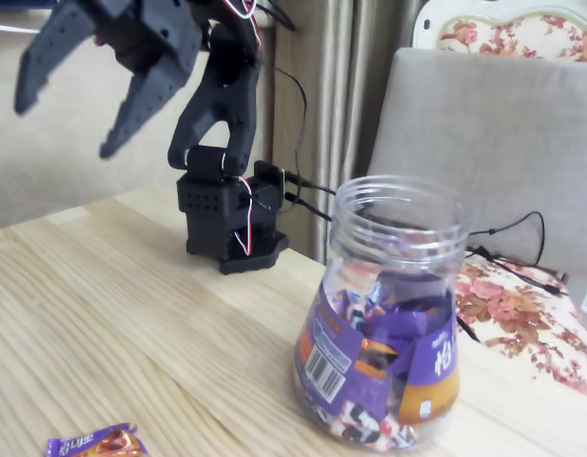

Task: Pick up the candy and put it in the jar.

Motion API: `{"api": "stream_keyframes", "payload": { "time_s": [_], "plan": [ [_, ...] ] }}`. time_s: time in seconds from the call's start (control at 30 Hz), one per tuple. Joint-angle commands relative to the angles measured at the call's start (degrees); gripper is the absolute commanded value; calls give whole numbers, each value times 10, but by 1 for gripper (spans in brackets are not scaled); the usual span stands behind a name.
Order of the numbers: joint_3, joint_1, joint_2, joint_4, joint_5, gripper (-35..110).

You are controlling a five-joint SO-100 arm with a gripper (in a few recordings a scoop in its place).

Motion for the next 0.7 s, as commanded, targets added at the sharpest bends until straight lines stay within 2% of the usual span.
{"api": "stream_keyframes", "payload": {
  "time_s": [0.0,0.2,0.67],
  "plan": [
    [-57,-31,-50,17,-18,40],
    [-90,-62,-129,62,-56,41],
    [-91,-91,-194,66,-68,41]
  ]
}}
